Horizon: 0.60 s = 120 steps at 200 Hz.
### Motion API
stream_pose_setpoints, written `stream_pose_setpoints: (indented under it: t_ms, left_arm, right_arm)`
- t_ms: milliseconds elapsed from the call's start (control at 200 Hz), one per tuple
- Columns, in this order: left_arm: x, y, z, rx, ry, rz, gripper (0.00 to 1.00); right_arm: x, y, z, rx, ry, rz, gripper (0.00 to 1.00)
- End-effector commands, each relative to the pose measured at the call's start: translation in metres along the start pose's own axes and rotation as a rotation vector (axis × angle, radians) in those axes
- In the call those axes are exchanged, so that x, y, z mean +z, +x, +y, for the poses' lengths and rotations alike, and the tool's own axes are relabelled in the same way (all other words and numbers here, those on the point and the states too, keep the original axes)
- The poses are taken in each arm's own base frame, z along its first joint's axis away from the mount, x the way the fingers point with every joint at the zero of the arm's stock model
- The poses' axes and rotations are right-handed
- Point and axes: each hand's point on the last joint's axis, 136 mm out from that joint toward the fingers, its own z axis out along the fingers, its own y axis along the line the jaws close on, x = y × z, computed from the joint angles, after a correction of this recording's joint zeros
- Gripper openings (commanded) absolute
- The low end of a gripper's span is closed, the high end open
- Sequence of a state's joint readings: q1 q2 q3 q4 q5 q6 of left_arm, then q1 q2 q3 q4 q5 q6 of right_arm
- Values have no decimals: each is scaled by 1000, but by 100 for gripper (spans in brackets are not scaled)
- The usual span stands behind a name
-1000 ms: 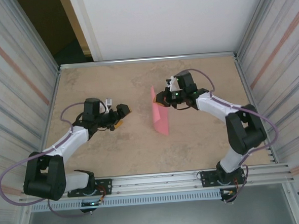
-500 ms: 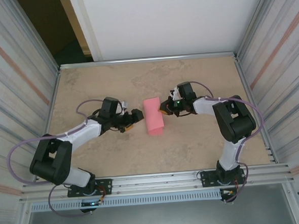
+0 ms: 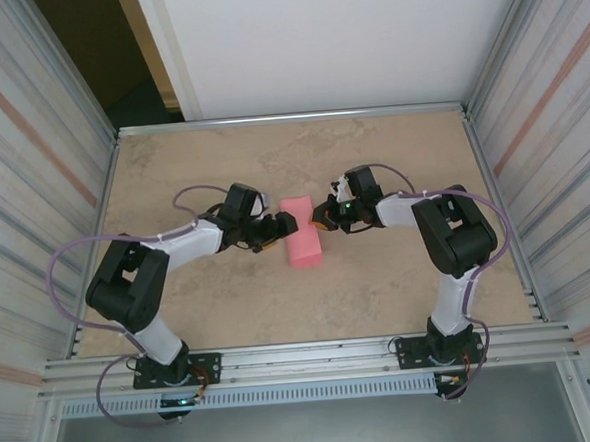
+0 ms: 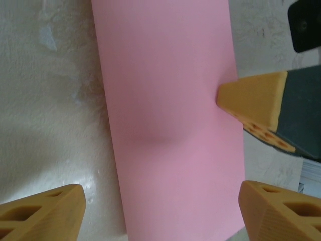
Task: Fold a paper plane with a square sheet of paper (pick it up from the middle)
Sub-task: First fold in half a square sheet of paper at the center of the table.
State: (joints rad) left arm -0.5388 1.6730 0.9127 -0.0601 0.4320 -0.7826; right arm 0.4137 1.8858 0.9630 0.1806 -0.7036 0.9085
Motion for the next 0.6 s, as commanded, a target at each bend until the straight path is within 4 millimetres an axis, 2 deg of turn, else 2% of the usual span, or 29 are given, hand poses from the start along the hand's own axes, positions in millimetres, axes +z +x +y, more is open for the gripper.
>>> stream_pose_setpoints:
  t_ms: [0,331,596]
  left_arm:
    - [6,-6,-1,8,-43,-7,76]
    - [26,-5,4,-6,-95,26,62]
    - [29,-4,11,-6,-132,38,59]
  right_arm:
    - [6,0,2,-39,-12,3,2]
    - [7,4,0,-40,-21,20,3]
    - [8,7,-4,-40,-18,29,5]
